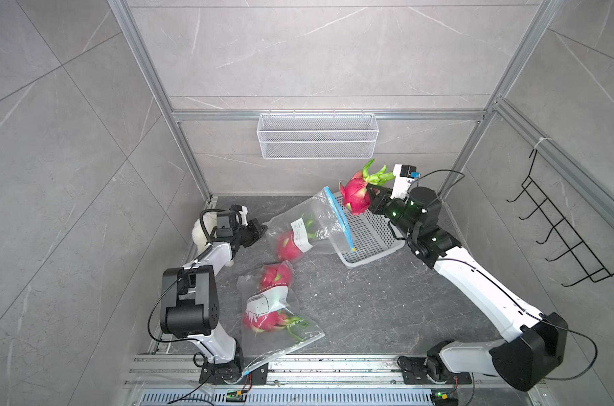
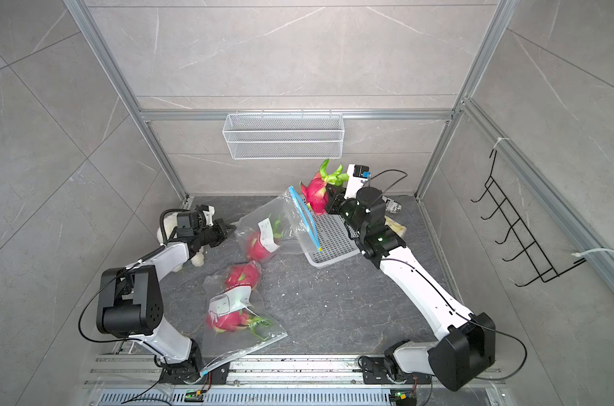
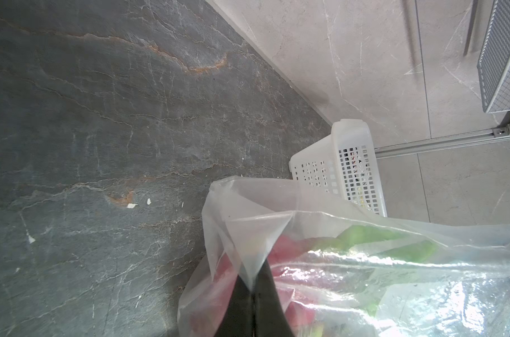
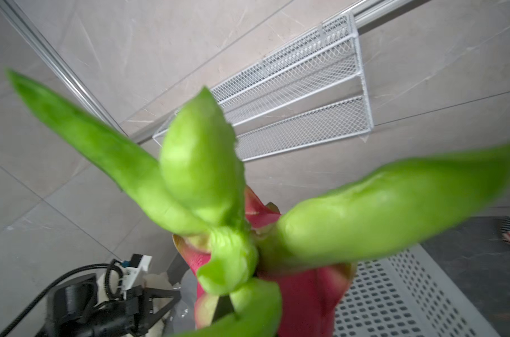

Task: Open the zip-top bag and take out the dragon fruit
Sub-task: Pick up the dragon fruit from the zipper food storage bag, then place the dragon fruit in the basket.

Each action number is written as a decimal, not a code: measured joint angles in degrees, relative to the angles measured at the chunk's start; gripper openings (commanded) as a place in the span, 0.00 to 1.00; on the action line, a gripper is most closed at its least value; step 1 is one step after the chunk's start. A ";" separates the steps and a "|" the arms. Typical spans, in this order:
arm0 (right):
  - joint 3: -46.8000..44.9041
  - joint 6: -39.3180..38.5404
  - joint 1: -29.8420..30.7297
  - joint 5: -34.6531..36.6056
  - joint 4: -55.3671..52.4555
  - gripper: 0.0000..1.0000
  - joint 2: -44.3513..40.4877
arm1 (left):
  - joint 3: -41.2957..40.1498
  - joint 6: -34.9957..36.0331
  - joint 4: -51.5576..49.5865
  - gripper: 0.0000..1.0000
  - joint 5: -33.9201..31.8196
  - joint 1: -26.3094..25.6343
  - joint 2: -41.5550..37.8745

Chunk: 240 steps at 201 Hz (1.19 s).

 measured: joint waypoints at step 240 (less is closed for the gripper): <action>31.91 0.28 -11.56 -9.35 -16.28 0.39 46.84 | 0.00 0.46 -0.11 0.00 0.46 0.00 0.00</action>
